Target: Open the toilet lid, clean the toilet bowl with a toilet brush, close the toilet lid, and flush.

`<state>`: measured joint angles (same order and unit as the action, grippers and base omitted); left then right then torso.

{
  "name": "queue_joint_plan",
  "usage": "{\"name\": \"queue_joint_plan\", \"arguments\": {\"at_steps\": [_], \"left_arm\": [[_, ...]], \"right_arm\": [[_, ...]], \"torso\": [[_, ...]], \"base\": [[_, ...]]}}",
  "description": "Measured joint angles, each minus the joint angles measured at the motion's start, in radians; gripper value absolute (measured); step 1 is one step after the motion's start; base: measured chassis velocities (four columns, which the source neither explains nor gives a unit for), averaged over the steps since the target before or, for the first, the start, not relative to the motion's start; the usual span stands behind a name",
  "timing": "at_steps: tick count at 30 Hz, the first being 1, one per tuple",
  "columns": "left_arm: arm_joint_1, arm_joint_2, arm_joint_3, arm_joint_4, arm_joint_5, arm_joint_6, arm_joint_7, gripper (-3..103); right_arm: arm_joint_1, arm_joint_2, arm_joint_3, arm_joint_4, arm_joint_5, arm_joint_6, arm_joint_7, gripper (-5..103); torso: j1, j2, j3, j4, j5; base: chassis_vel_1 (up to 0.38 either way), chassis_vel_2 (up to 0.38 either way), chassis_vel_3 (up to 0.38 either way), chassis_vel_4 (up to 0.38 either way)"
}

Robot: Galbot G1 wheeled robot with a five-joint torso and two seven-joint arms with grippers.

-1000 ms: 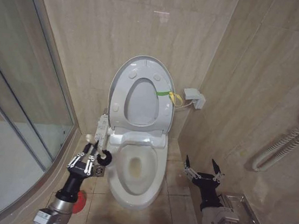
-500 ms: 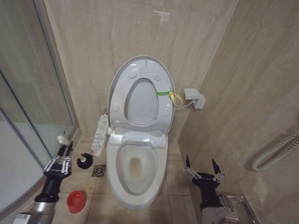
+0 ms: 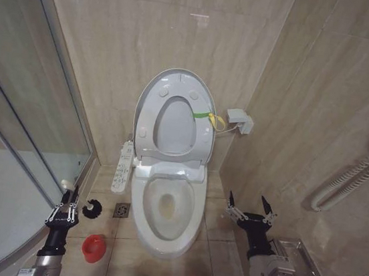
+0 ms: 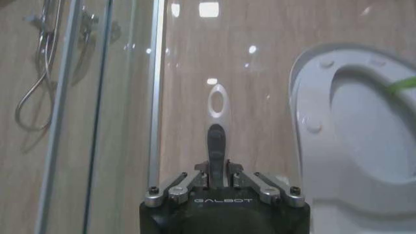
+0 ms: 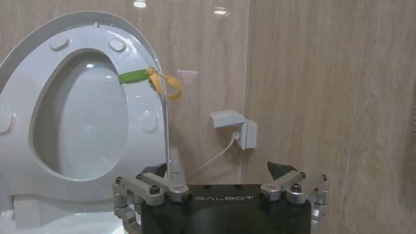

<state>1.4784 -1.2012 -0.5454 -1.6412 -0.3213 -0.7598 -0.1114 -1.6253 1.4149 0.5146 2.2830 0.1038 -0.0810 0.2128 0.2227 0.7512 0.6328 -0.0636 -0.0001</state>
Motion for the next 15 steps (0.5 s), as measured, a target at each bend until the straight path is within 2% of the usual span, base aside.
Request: {"name": "queue_joint_plan", "arguments": {"at_steps": [6, 12, 15], "left_arm": [[-0.032, -0.018, 0.038, 0.082, -0.034, -0.024, 0.01, 17], [-0.04, -0.033, 0.069, 0.126, -0.031, -0.044, 0.016, 17], [-0.045, -0.037, 0.086, 0.199, -0.008, -0.058, 0.003, 17]], "right_arm": [[0.0, 0.0, 0.0, 0.0, 0.0, 0.0, 0.0, 100], [0.0, 0.0, 0.0, 0.0, 0.0, 0.0, 0.0, 100], [0.0, 0.0, 0.0, 0.0, 0.0, 0.0, 0.0, 100]], "torso": [[0.0, 0.0, 0.0, 0.0, 0.0], [0.0, 0.0, 0.0, -0.0001, 0.0001], [0.0, 0.0, 0.0, 0.0001, 0.0]], "base": [[0.0, 0.0, 0.0, 0.0], [0.0, 0.0, 0.0, 0.0], [0.0, 0.0, 0.0, 0.0]]}}
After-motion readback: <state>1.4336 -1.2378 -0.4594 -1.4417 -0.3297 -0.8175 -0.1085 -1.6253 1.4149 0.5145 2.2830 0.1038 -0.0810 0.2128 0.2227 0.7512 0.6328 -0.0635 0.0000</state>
